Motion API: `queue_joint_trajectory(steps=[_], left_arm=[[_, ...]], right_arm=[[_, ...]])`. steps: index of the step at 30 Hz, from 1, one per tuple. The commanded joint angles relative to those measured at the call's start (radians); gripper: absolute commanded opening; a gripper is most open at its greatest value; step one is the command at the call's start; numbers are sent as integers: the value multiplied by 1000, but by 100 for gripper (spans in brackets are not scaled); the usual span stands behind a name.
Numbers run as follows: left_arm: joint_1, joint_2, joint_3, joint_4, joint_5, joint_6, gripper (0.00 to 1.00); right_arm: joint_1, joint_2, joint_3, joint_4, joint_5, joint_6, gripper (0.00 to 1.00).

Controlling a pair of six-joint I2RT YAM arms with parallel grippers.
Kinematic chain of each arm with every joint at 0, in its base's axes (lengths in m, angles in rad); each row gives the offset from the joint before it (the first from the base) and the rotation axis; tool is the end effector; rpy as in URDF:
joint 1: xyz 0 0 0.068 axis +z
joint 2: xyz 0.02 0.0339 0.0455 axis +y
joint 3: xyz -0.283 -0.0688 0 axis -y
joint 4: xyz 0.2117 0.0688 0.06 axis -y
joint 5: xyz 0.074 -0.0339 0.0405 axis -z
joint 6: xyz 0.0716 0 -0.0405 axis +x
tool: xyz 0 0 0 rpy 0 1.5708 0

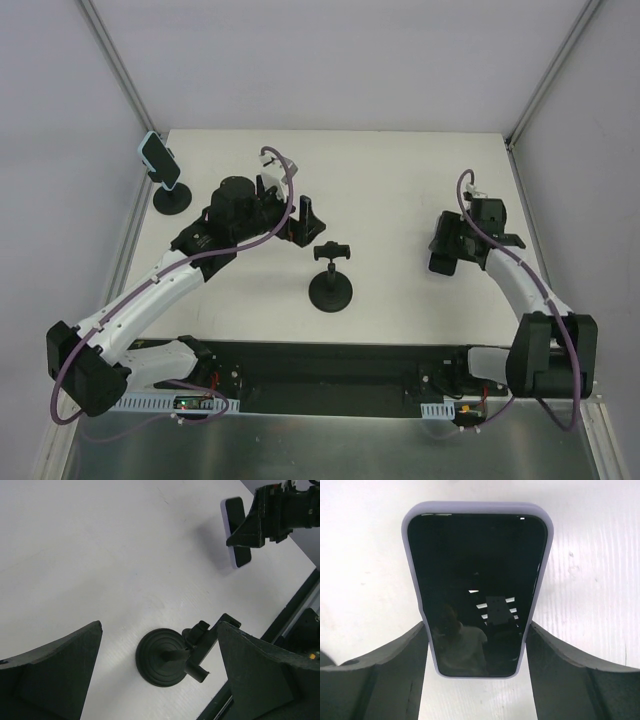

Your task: Place the phone on the phone stand

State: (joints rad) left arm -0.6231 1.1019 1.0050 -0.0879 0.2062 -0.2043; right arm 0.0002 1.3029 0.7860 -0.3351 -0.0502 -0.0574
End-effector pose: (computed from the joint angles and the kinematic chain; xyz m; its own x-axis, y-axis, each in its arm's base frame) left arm 0.1947 -0.1579 0.3787 -0.2952 -0.0324 -0.9549 0.6891 0.6851 -0.2363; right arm 0.2546 0.0036 0.2244 -0.7495 -0.0574 -0.6596 -0.0764 0.9971 -0.0001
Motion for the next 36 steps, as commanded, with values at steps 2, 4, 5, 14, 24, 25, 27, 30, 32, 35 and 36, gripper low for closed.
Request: queue_joint_trajectory(steps=[2, 4, 5, 14, 24, 25, 27, 30, 32, 35, 36], left_arm=[[-9, 35, 61, 37, 166, -32, 94], [-9, 30, 58, 53, 211, -23, 91], [-9, 27, 52, 72, 222, -20, 90], [-10, 0, 34, 134, 291, -37, 73], [-21, -8, 34, 168, 354, -73, 96], [-21, -11, 30, 177, 361, -70, 94], [-21, -10, 29, 189, 386, -73, 90], [-21, -13, 23, 214, 413, -86, 83], [-21, -22, 18, 223, 418, -89, 75], [-21, -36, 6, 252, 441, -95, 73], [-23, -36, 4, 258, 446, -105, 73]], right_arm=[[119, -188, 16, 123, -45, -36, 1], [216, -252, 36, 116, 16, -64, 1], [275, -270, 68, 108, 30, -67, 1], [640, -358, 194, 90, 197, -93, 1], [899, -344, 283, 84, 315, -107, 1], [908, -338, 303, 79, 328, -110, 1], [937, -324, 314, 80, 342, -116, 1], [971, -314, 311, 116, 358, -116, 1], [991, -294, 314, 125, 362, -114, 1], [1023, -268, 329, 130, 381, -117, 1], [1034, -263, 329, 143, 389, -119, 1]])
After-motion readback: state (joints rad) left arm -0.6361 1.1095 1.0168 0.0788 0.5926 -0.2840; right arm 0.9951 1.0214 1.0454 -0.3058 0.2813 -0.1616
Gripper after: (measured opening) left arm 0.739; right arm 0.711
